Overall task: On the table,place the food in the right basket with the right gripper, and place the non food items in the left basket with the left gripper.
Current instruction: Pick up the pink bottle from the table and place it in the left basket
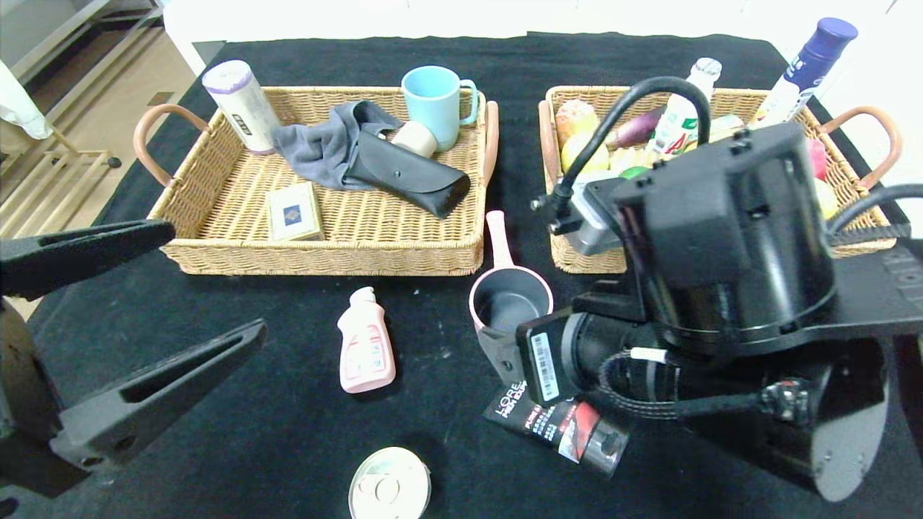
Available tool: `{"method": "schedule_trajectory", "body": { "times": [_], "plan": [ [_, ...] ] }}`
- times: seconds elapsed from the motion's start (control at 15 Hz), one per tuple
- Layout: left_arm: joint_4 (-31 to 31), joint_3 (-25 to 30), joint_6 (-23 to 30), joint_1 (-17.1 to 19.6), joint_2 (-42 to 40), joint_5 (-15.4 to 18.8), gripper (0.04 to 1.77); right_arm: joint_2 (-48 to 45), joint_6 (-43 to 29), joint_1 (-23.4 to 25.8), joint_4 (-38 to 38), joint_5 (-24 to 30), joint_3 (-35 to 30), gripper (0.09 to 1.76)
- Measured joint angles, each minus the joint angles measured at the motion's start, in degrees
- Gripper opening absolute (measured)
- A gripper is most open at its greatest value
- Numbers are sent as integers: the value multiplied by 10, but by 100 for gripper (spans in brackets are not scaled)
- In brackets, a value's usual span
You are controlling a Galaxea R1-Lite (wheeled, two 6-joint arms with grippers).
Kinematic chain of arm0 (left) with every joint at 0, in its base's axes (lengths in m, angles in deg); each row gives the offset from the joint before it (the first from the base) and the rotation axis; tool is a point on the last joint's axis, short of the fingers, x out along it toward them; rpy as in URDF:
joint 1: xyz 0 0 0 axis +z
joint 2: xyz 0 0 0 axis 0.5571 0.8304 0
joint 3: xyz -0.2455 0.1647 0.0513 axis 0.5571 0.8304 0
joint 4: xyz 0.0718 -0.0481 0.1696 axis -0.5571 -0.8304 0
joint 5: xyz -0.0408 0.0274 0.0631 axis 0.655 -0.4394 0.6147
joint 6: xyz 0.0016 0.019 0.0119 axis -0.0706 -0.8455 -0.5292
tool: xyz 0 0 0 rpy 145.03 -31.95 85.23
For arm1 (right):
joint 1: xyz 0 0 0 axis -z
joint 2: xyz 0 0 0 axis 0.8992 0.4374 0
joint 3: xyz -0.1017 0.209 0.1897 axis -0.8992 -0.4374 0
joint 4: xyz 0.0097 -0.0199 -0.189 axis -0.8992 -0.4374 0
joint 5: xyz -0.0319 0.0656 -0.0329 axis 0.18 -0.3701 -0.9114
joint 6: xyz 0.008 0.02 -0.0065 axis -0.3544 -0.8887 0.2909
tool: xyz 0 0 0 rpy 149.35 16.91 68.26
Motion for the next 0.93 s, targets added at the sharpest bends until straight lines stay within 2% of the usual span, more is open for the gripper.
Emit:
{"method": "schedule_trajectory", "body": {
  "times": [0.2, 0.33, 0.4, 0.67, 0.93],
  "plan": [
    [-1, 3, 1, 4, 19, 0, 172, -64, 72, 74, 145, 152, -138, 167],
    [0, 7, 1, 5, 30, -1, 172, -99, 93, 114, 197, 249, -203, 168],
    [-1, 7, 1, 5, 34, -2, 172, -111, 104, 131, 214, 279, -225, 169],
    [-1, 15, 1, 4, 44, -4, 172, -146, 134, 177, 264, 348, -281, 170],
    [-1, 30, 0, 2, 45, -41, 172, -194, 143, 190, 271, 381, -327, 170]
  ]
}}
